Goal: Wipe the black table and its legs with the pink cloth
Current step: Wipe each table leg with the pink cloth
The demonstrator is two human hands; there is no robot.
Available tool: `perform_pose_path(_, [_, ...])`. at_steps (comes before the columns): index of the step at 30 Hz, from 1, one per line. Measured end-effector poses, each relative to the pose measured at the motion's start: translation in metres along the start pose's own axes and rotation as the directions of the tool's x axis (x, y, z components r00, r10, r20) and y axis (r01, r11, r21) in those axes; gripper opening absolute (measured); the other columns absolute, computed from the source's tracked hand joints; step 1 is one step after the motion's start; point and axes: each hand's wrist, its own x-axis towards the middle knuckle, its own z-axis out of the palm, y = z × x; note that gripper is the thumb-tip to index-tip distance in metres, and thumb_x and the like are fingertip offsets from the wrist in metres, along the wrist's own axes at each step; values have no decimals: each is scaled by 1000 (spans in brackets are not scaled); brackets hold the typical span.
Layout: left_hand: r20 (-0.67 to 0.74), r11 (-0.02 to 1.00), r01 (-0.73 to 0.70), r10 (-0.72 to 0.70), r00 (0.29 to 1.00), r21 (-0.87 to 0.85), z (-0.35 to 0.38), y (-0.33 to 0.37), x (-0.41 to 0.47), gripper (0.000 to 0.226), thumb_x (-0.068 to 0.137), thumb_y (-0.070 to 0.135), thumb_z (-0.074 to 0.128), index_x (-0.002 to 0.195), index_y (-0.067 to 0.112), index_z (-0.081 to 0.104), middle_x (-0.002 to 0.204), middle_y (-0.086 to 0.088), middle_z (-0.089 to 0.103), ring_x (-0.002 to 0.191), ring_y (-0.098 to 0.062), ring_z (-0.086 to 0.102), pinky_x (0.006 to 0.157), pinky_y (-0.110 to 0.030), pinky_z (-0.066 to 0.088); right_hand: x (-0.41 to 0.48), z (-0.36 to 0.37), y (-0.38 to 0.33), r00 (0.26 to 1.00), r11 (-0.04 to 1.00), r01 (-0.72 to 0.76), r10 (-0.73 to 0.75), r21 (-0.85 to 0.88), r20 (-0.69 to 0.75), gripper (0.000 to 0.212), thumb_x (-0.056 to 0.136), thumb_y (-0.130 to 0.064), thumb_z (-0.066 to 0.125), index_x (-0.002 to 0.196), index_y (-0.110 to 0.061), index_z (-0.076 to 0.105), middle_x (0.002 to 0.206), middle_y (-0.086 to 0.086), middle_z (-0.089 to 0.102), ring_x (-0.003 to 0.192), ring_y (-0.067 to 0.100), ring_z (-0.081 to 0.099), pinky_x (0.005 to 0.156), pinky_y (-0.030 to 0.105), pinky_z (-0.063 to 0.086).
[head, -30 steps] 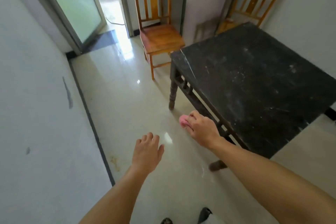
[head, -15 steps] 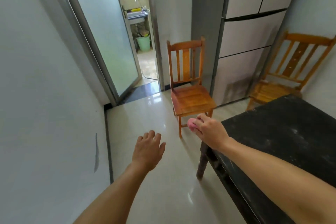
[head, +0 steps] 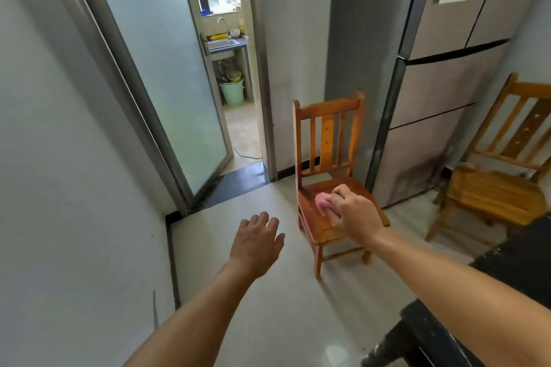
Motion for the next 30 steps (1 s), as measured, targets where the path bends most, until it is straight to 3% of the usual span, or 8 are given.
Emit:
perform_pose_path(3, [6,996,-87,87,996,4,-10,-20,64,43,101,44,32,132,18,47,132,-4,51,115,-20,50,99,-32,39,35,-1,10,994,995,-100,100,15,-46,24,88,-31,70,110,-21,72,92,-1,63,61,7,57,54,3,31])
perform_pose_path(5, [-7,988,-152,152,988,-33,-15,-18,108,44,101,46,32,132,19,48,131,-2,52,115,-19,51,100,-31,39,51,-3,26,983,986,-164,166,23,-76,22,88,-30,69,108,-20,72,91,0,62,61,10,59,54,10,39])
perform_pose_path(10, [-30,908,-405,404,914,-105,-10,11,200,38,98,49,40,128,27,49,128,5,53,118,-16,51,105,-34,37,76,-1,96,925,923,-375,367,-80,-101,18,88,-27,69,103,-19,71,92,0,60,61,16,61,52,18,43])
perform_pose_path(15, [9,855,-500,506,862,-136,12,57,291,36,101,50,30,121,27,49,125,8,51,117,-13,48,105,-29,32,92,19,172,836,833,-547,539,-85,-99,22,87,-28,69,107,-20,71,96,1,59,65,21,62,52,23,42])
perform_pose_path(20, [69,770,-628,636,768,-110,30,91,363,39,102,48,26,128,27,47,130,5,49,118,-15,47,103,-31,34,99,41,223,706,704,-708,707,-45,-37,24,95,-28,56,115,-19,66,107,4,56,80,21,61,66,28,46])
perform_pose_path(24, [102,688,-715,726,680,-124,41,117,402,40,101,46,26,126,24,48,124,3,49,110,-15,48,98,-30,39,81,39,235,604,604,-797,796,-11,-45,26,100,-29,48,118,-20,63,105,0,53,76,12,51,58,15,33])
perform_pose_path(27, [125,593,-788,805,580,-164,53,144,427,39,100,45,30,126,22,50,125,1,49,114,-18,48,98,-32,36,62,39,241,491,489,-871,866,-40,-98,26,98,-33,51,118,-26,64,108,-2,57,80,15,60,64,23,43])
perform_pose_path(30, [154,446,-880,893,424,-165,74,170,447,36,101,42,32,123,20,50,122,-1,50,114,-20,48,96,-32,36,39,47,234,328,329,-944,932,-22,-155,23,95,-31,56,116,-26,65,109,-2,56,84,18,64,69,26,45])
